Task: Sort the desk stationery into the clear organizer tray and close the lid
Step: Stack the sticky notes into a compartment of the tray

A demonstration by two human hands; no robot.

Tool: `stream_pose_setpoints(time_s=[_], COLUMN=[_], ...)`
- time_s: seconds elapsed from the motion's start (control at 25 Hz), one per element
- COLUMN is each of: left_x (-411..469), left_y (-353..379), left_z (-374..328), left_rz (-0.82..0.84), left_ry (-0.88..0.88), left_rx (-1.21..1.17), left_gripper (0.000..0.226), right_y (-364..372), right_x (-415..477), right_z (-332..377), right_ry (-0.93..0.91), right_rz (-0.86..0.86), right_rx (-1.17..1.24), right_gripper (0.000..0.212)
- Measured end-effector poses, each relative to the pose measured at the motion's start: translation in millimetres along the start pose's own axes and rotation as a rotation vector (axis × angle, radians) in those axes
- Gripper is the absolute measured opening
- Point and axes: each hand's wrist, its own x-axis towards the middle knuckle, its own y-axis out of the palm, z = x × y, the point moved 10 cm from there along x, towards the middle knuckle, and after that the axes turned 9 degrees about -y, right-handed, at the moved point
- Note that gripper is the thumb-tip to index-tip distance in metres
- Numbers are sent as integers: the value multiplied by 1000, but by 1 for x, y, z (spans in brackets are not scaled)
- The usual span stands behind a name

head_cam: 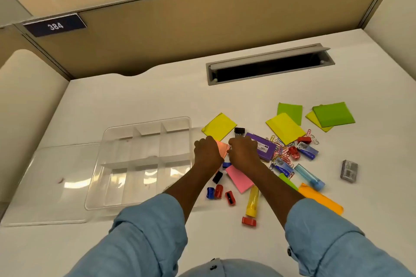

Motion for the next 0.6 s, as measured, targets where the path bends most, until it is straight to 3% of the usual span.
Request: stream_pose_setpoints(time_s=[0.2, 0.28, 0.48, 0.6], left_x=[2, 0, -7, -13], left_y=[-11, -13, -35, -61], left_z=[5, 4, 2, 2], left_rz=[-58, -66, -80, -123], left_ry=[-49, -44, 1, 19], left_rx=[-57, -164, -488, -621], left_gripper=[86, 73, 12, 7], right_y=[3, 5, 7, 6], right_x=[3, 3, 4, 6], right_z=[-1, -2, -8, -10], right_ry=[14, 24, 66, 72], right_rz=[-15, -35, -85, -88], right_rx=[14, 41, 108, 110], right_gripper=[26, 25, 19, 25])
